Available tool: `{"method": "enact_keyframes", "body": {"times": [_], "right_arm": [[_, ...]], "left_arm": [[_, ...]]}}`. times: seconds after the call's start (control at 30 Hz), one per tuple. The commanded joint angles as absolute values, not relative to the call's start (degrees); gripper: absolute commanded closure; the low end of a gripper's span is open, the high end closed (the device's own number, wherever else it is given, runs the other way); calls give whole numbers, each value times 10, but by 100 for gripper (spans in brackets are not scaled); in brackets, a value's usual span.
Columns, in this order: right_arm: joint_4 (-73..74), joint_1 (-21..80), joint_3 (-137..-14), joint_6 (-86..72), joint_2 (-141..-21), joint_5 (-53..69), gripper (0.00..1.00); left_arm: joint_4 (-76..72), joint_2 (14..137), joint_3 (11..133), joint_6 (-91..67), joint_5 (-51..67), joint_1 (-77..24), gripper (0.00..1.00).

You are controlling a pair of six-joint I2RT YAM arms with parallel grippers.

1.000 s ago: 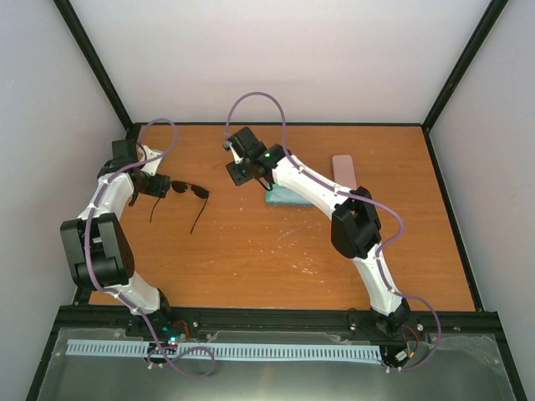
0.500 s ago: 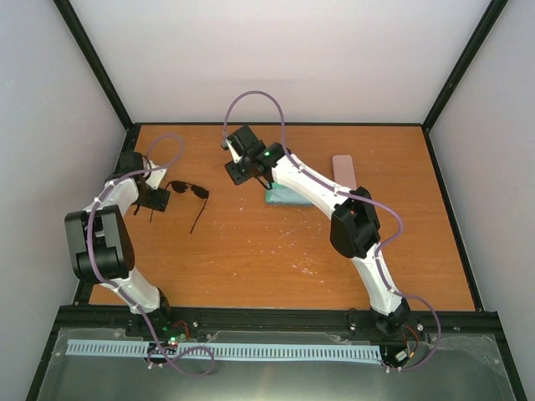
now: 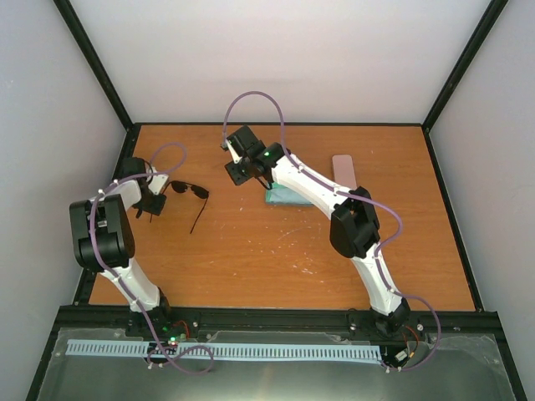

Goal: Organize the sunglasses
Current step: Pick up the sunglasses from the center of the board.

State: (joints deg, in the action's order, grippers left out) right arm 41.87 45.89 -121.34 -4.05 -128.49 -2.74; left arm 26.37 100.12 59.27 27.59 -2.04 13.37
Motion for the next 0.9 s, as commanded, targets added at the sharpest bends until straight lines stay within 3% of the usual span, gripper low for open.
{"method": "enact_keyframes", "body": {"times": [0.0,0.17,0.4,0.87], "right_arm": [[427,463,-1224,-34,-1294,-33,50],[427,463,-1226,-33,-1296,-27,50],[424,463,-1272,0,-1321,44,46],[430,461,-1354,26,-1378,164,38]], "left_arm": [[235,1016,595,291,-28,144,61],[246,1017,601,294,-4,144,83],[261,1003,599,295,55,144,97],[285,961,568,330,198,144,99]]}}
